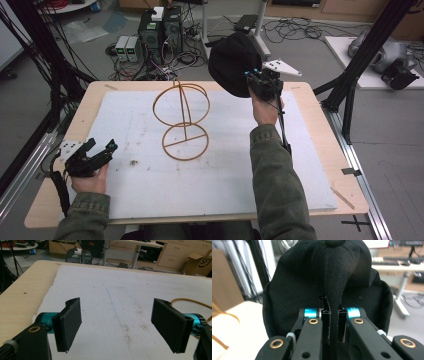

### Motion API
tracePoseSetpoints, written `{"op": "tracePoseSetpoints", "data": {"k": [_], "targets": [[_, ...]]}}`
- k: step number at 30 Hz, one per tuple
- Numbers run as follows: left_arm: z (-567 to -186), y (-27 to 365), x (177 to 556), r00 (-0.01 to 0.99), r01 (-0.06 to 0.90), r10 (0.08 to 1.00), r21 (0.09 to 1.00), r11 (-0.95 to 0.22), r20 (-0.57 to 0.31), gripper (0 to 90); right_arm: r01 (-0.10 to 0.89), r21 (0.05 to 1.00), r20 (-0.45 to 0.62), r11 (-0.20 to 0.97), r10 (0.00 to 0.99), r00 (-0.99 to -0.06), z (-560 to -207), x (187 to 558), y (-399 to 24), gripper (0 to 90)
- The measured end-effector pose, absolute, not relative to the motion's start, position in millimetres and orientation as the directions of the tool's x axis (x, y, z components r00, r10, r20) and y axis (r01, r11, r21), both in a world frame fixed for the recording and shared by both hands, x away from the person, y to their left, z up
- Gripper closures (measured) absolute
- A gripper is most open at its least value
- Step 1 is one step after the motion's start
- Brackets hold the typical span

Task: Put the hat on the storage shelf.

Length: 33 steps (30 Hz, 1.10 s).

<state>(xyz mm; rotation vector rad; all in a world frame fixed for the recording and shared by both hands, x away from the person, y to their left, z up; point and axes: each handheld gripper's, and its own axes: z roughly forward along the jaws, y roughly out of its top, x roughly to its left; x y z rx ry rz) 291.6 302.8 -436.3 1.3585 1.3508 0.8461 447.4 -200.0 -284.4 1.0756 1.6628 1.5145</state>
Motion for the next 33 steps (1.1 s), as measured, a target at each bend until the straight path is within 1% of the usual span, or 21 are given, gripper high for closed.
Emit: {"op": "tracePoseSetpoints", "data": {"k": [2,4,5,7,8,11,12,13,22,29,30,33], "targets": [[-436.7,302.7,292.1,0.131,0.274,0.977,0.953,0.13,-0.171,24.5,0.126,0.991,0.092,-0.034,0.867,-0.489,-278.8,442.7,-200.4,87.6],[-436.7,302.9,292.1,0.132,0.273,0.976,0.953,0.13,-0.171,24.5,0.118,0.992,0.097,-0.043,0.86,-0.501,-276.6,441.5,-200.8,87.6],[-436.7,303.0,292.1,0.131,0.273,0.976,0.953,0.13,-0.171,24.5,0.09,0.994,0.103,-0.066,0.847,-0.521,-269.7,436.4,-201.5,87.6],[-436.7,303.3,292.2,0.131,0.273,0.977,0.953,0.129,-0.169,24.5,0.079,0.994,0.1,-0.069,0.846,-0.524,-267.6,434.9,-201.7,87.6],[-436.9,303.6,292.5,0.131,0.273,0.977,0.954,0.128,-0.168,24.5,0.057,0.994,0.109,-0.093,0.833,-0.542,-262.2,430.7,-201.7,87.6],[-436.9,303.6,292.6,0.127,0.269,0.977,0.954,0.133,-0.172,24.4,0.053,0.99,0.136,-0.13,0.802,-0.582,-255.9,427.2,-200.5,87.6],[-436.9,303.6,292.6,0.127,0.269,0.977,0.954,0.133,-0.172,24.5,0.053,0.99,0.136,-0.13,0.802,-0.582,-255.9,427.2,-200.5,87.6],[-436.7,303.6,292.6,0.126,0.269,0.977,0.954,0.133,-0.172,24.5,0.051,0.99,0.137,-0.134,0.777,-0.614,-251.6,424.1,-195.4,87.6],[-436.4,304.7,292.2,0.127,0.27,0.977,0.954,0.133,-0.172,24.5,0.055,0.994,0.108,-0.099,0.681,-0.724,-246.5,413.9,-163.6,87.4],[-436.5,306.3,292.3,0.124,0.267,0.976,0.953,0.141,-0.179,24.4,0.056,0.995,0.093,-0.079,0.625,-0.775,-245.9,409.5,-148.5,87.3],[-436.5,306.5,292.4,0.124,0.268,0.976,0.953,0.141,-0.179,24.5,0.054,0.996,0.087,-0.072,0.601,-0.794,-245.2,407.5,-144.7,87.2],[-436.4,306.4,292.2,0.122,0.266,0.977,0.954,0.139,-0.177,24.5,0.054,0.996,0.082,-0.067,0.578,-0.812,-244.4,405.4,-141.2,87.1]]}}
